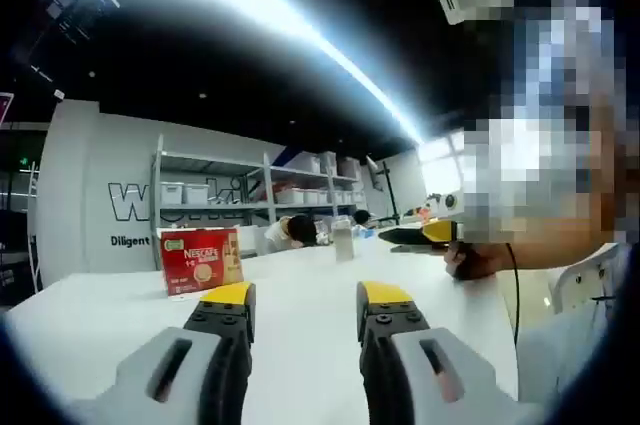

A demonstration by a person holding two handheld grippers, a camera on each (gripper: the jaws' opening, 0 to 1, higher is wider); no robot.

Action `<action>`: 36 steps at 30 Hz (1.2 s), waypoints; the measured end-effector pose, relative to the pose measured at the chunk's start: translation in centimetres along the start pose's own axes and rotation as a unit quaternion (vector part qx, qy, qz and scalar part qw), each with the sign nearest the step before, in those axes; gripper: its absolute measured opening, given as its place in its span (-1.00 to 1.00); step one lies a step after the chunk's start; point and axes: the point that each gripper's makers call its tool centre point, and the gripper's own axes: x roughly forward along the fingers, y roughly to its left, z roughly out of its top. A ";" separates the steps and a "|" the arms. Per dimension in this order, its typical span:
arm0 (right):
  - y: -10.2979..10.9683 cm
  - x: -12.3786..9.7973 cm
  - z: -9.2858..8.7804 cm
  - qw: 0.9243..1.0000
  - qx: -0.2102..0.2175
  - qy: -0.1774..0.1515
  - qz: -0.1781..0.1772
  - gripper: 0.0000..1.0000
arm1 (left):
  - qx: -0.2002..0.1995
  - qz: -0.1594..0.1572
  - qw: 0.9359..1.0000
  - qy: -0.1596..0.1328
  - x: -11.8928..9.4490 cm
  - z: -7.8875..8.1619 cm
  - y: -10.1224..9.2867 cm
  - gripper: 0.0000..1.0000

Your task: Tear open the coffee pouch, take out the coffee, and pour the coffee from the pouch into the cup

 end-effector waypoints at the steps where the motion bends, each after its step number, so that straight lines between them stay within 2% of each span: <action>1: 0.0 0.0 0.0 1.000 0.000 0.000 0.000 0.17 | 0.000 0.000 1.000 0.000 0.0 0.0 0.0 -0.15; 7: -0.1 0.0 -0.1 1.000 -0.001 0.004 -0.004 0.17 | 0.005 0.001 1.000 -0.003 0.0 0.0 0.1 -0.15; 15: -0.6 0.0 -0.3 1.000 0.000 0.010 -0.018 0.09 | -0.003 0.005 1.000 0.004 0.2 -0.3 0.4 -0.04; 19: -1.0 0.0 -0.9 0.999 -0.001 0.024 -0.025 0.08 | -0.003 0.006 1.000 -0.001 0.4 -0.3 0.5 0.03; 25: -1.0 -0.3 -0.5 1.000 -0.015 0.010 -0.025 -0.06 | 0.026 0.004 1.000 0.004 0.8 -0.7 0.2 -0.03; 29: -1.3 -0.4 -0.7 1.000 0.007 0.011 -0.019 -0.04 | 0.020 0.010 0.999 0.037 1.2 -2.2 0.8 0.07; 33: -1.0 -0.4 -1.2 1.000 0.020 0.022 -0.004 -0.03 | 0.033 0.005 0.999 0.039 1.4 -2.3 0.2 0.11; 36: -1.7 -0.3 -2.0 0.999 0.037 0.038 -0.013 -0.08 | 0.034 0.006 0.998 0.056 1.8 -3.1 0.3 0.11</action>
